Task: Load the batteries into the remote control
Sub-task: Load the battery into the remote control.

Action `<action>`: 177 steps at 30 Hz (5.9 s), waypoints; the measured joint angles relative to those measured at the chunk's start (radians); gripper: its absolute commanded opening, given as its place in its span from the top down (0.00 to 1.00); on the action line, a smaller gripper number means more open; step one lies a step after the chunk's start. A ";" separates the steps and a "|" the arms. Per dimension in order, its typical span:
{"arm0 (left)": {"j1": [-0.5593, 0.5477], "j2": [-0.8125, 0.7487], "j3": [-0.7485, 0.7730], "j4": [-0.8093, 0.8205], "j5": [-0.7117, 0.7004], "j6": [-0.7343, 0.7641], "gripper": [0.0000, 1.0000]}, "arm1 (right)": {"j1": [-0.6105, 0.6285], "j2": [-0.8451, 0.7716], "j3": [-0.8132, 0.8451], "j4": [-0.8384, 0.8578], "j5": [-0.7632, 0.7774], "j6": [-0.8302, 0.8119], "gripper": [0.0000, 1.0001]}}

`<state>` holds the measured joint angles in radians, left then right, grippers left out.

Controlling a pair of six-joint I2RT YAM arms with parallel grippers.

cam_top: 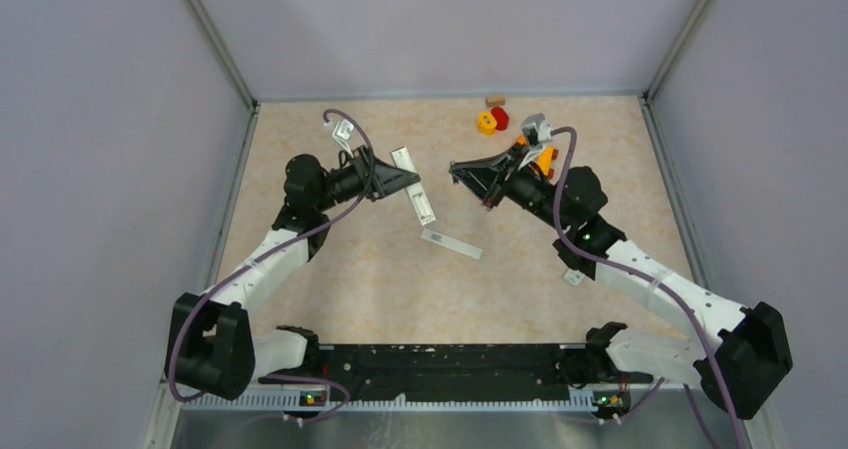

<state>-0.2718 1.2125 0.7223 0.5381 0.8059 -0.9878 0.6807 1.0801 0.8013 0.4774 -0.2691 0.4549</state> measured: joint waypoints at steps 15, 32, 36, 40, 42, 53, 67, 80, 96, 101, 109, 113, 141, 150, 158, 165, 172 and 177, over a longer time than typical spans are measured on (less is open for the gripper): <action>0.000 0.001 0.037 0.086 -0.014 -0.131 1.00 | 0.226 0.000 -0.001 -0.017 0.067 -0.141 1.00; 0.002 -0.031 0.037 0.109 -0.014 -0.182 1.00 | 0.280 0.083 0.030 -0.014 0.196 -0.168 1.00; 0.002 -0.031 0.037 0.113 -0.014 -0.182 1.00 | 0.280 0.086 0.036 -0.008 0.217 -0.173 1.00; 0.002 -0.031 0.037 0.114 -0.011 -0.182 1.00 | 0.280 0.086 0.039 -0.002 0.236 -0.176 1.00; 0.002 -0.031 0.037 0.114 -0.010 -0.182 1.00 | 0.280 0.092 0.044 -0.003 0.241 -0.179 1.00; 0.002 -0.031 0.037 0.112 -0.007 -0.169 1.00 | 0.281 0.151 0.090 -0.032 0.236 -0.197 0.88; 0.002 -0.032 0.037 0.098 -0.021 -0.162 1.00 | 0.282 0.150 0.113 -0.104 0.235 -0.207 0.65; 0.002 -0.033 0.037 0.094 -0.040 -0.143 1.00 | 0.286 0.129 0.278 -0.319 0.269 -0.118 0.22; 0.002 -0.077 0.037 0.121 -0.117 -0.109 1.00 | 0.252 0.159 0.332 -0.560 0.413 0.406 0.01; 0.002 -0.089 0.035 0.145 -0.137 -0.110 1.00 | 0.246 0.157 0.246 -0.444 0.371 0.558 0.01; 0.002 -0.089 0.019 0.174 -0.144 -0.122 1.00 | 0.202 0.157 0.094 -0.219 0.313 0.770 0.01; 0.002 -0.089 0.019 0.181 -0.144 -0.128 1.00 | 0.191 0.158 0.083 -0.140 0.286 0.819 0.02; 0.002 -0.089 0.014 0.197 -0.128 -0.151 1.00 | 0.171 0.251 0.117 -0.071 0.185 0.878 0.14; 0.002 -0.085 0.001 0.212 -0.116 -0.170 1.00 | 0.158 0.267 0.117 -0.042 0.166 0.904 0.37; 0.002 -0.061 -0.004 0.266 -0.115 -0.249 1.00 | 0.153 0.267 0.108 0.008 0.147 0.911 0.51; 0.004 -0.056 -0.004 0.271 -0.119 -0.291 1.00 | 0.150 0.267 0.095 0.041 0.138 0.911 0.61; 0.005 -0.056 -0.004 0.262 -0.125 -0.322 1.00 | 0.149 0.265 0.076 0.081 0.136 0.891 0.36; 0.003 -0.056 -0.004 0.256 -0.116 -0.332 1.00 | 0.147 0.264 0.055 0.080 0.133 0.854 0.13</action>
<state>-0.2684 1.1568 0.7181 0.7944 0.6895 -1.3201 0.8276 1.3441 0.8566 0.5571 -0.1360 1.3087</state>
